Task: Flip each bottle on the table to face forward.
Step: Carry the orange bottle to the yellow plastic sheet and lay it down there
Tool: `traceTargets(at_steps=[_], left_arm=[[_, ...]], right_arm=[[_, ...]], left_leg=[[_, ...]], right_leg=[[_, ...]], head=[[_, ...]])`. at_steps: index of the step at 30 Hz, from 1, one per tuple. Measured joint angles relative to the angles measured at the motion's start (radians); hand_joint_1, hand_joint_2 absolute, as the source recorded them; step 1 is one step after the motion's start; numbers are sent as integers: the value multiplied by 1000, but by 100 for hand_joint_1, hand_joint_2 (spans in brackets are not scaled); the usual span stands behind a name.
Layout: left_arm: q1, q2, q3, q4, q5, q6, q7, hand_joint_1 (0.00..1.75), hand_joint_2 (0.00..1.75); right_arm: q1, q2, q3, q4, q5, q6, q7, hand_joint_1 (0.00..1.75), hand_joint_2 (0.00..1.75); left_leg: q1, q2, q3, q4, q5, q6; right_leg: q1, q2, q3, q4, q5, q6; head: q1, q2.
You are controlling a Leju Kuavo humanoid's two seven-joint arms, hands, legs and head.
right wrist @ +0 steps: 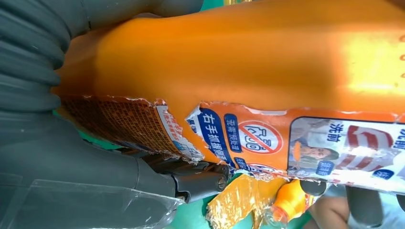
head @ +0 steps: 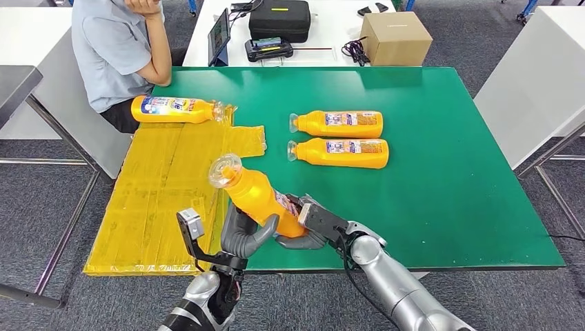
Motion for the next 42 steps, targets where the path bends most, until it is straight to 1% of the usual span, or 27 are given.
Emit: traceTargets(at_steps=[3,4,6,7,10,13,15,17,23,25,27,30,32,34,35,37,38,39,40,42], left_arm=[[2,0,3,0,3,-7,-5,175,175],[3,0,4,0,4,-7,-7,175,175],[6,1,5,0,3,-8,-9,175,175],[7,1,6,0,3,-9,-10,175,175],[9,3,7,0,2,-13,-13,175,175],[10,4,7,0,-10,-14,-17,175,175],[10,4,6,-2,-41,17,-23,175,175],[9,4,4,-3,-94,77,-32,175,175],[2,16,3,-17,-256,298,-37,175,175],[1,21,5,-31,-279,341,-37,175,175],[2,26,10,-54,-270,338,-34,175,175],[7,28,25,-94,-213,294,-22,175,175],[12,31,32,-123,-225,318,-22,175,175],[12,37,37,-145,-300,401,-29,175,175],[11,41,39,-150,-364,463,-28,175,175],[6,55,40,-152,-540,602,-7,174,175],[0,65,41,-151,-655,670,15,174,175],[-7,75,41,-148,-763,717,44,174,175],[-14,85,41,-144,-862,743,77,174,175],[-31,105,42,-128,-1032,760,153,175,175]], right_arm=[[-8,2,5,18,-2,0,-4,140,175],[-10,2,6,24,-2,0,-5,118,175],[-14,2,9,35,1,-1,-7,82,175],[-15,3,10,40,2,-2,-8,48,175],[-16,6,12,54,8,-6,-10,0,175],[-14,10,14,71,18,-18,-5,0,175],[-11,11,16,81,27,-33,2,0,175],[-6,12,17,89,34,-50,7,0,175],[18,13,14,106,51,-113,19,0,175],[27,14,10,109,65,-137,26,0,175],[36,15,7,111,74,-148,30,0,175],[46,19,2,111,82,-151,31,0,175],[50,21,-3,111,89,-159,32,0,175],[56,23,-10,111,96,-171,32,0,175],[58,24,-14,111,100,-179,32,0,175],[64,27,-22,110,108,-192,31,0,175],[67,28,-27,110,113,-197,30,0,175],[69,29,-32,109,118,-200,29,0,175],[71,30,-37,109,122,-201,28,0,175],[72,31,-47,109,129,-202,26,0,175]], left_leg=[[0,0,0,0,0,0],[0,0,0,0,0,0],[0,0,0,0,0,0],[0,0,0,0,0,0],[0,0,0,0,0,0],[0,0,0,0,0,0],[0,0,0,0,0,0],[0,0,0,0,0,0],[0,0,0,0,0,0],[0,0,0,0,0,0],[0,0,0,0,0,0],[0,0,0,0,0,0],[0,0,0,0,0,0],[0,0,0,0,0,0],[0,0,0,0,0,0],[0,0,0,0,0,0],[0,0,0,0,0,0],[0,0,0,0,0,0],[0,0,0,0,0,0],[0,0,0,0,0,0]], right_leg=[[0,0,0,0,0,0],[0,0,0,0,0,0],[0,0,0,0,0,0],[0,0,0,0,0,0],[0,0,0,0,0,0],[0,0,0,0,0,0],[0,0,0,0,0,0],[0,0,0,0,0,0],[0,0,0,0,0,0],[0,0,0,0,0,0],[0,0,0,0,0,0],[0,0,0,0,0,0],[0,0,0,0,0,0],[0,0,0,0,0,0],[0,0,0,0,0,0],[0,0,0,0,0,0],[0,0,0,0,0,0],[0,0,0,0,0,0],[0,0,0,0,0,0],[0,0,0,0,0,0]], head=[[0,0],[0,0],[0,0],[0,0],[0,0],[0,0],[0,0],[0,0],[0,0],[0,0],[0,0],[0,0],[0,0],[0,0],[0,0],[0,0],[0,0],[0,0],[0,0],[0,0]])
